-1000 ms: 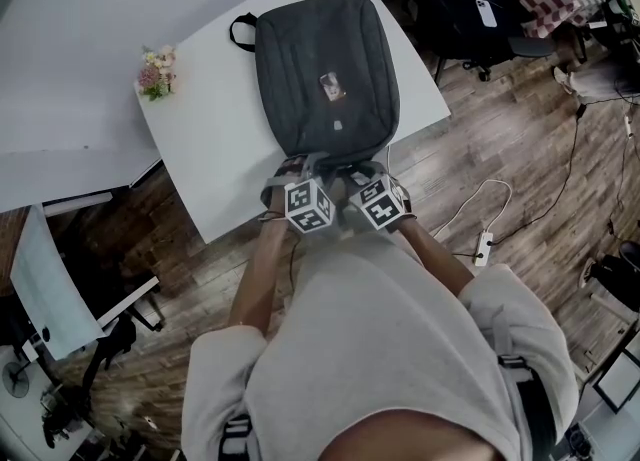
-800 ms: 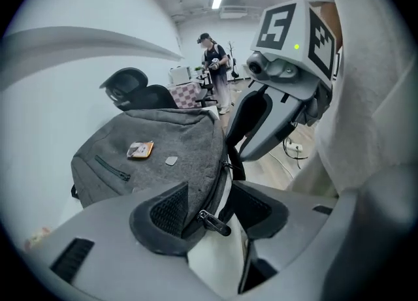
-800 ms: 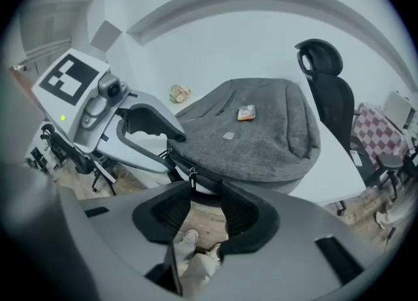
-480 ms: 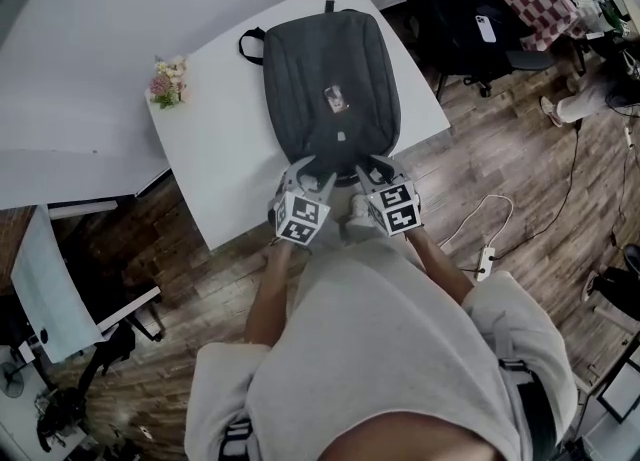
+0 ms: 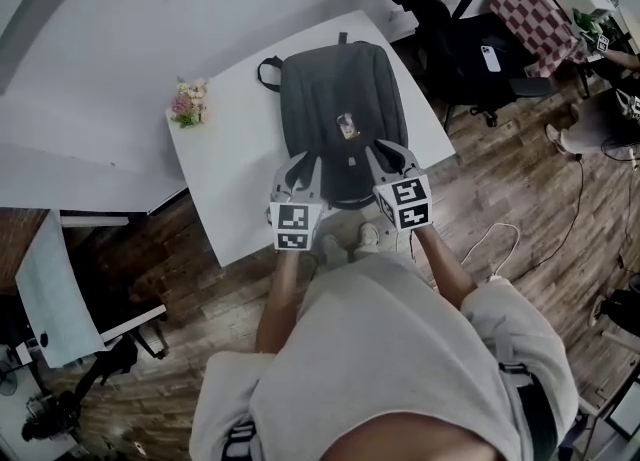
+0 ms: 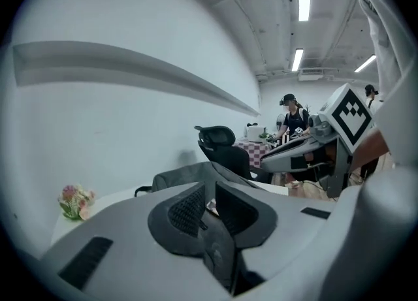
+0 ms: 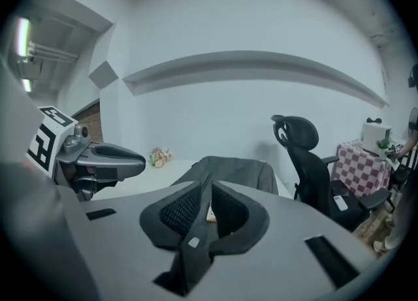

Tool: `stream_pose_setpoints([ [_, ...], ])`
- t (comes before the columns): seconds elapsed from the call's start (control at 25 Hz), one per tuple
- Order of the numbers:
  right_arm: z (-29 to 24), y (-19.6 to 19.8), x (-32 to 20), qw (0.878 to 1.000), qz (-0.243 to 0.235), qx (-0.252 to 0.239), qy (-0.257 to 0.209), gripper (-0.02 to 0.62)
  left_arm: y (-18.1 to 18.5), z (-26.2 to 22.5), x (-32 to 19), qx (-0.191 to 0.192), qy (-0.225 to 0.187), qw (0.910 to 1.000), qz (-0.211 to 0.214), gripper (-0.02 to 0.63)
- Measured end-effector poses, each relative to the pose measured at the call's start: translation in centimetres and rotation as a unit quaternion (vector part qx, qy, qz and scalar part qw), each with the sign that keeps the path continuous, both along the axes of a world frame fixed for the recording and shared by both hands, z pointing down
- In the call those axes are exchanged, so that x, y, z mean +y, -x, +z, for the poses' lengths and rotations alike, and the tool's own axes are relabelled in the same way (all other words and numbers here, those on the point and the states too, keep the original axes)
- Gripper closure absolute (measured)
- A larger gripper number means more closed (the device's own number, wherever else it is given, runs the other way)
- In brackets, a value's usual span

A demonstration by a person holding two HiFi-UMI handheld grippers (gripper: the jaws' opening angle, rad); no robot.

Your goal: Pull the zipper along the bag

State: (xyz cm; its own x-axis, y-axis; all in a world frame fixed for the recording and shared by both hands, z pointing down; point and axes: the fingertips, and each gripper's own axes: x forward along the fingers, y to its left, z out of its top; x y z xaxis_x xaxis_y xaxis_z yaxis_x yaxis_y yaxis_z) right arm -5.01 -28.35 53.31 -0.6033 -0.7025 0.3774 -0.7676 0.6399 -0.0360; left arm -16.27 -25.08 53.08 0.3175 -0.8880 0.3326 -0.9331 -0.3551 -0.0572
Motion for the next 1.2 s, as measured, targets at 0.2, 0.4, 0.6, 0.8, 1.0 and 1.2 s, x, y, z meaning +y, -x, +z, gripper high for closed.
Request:
stream_pose_setpoints([
  [0.2,-3.5,0.3,-1.3,0.999,0.007,-0.008,-0.042,0.550,1.4,-3.4,-1.3,0.005,-0.041,0.9989,-0.021,0.563],
  [0.4,-5.4,0.5,-2.0,0.997,0.014,-0.017,-0.067,0.581,2.5,-3.7,-1.7,0.024,-0.039,0.9983,-0.037,0.580],
  [0.6,-6.1,0.7,-2.5,0.997,0.015,-0.014,-0.080,0.581,3.2,-4.4,-1.9,0.025,-0.048,0.9975,-0.045,0.581],
  [0.8,-6.8,0.7,-2.9,0.996,0.020,-0.015,-0.085,0.581,3.6,-4.7,-2.2,0.025,-0.052,0.9970,-0.051,0.581],
  [1.0,-6.8,0.8,-2.9,0.995,0.022,-0.012,-0.092,0.581,3.7,-4.8,-2.3,0.025,-0.055,0.9967,-0.054,0.581],
  [1.2,-6.7,0.8,-2.8,0.996,0.021,-0.010,-0.089,0.581,3.6,-4.6,-2.2,0.026,-0.053,0.9967,-0.056,0.580],
])
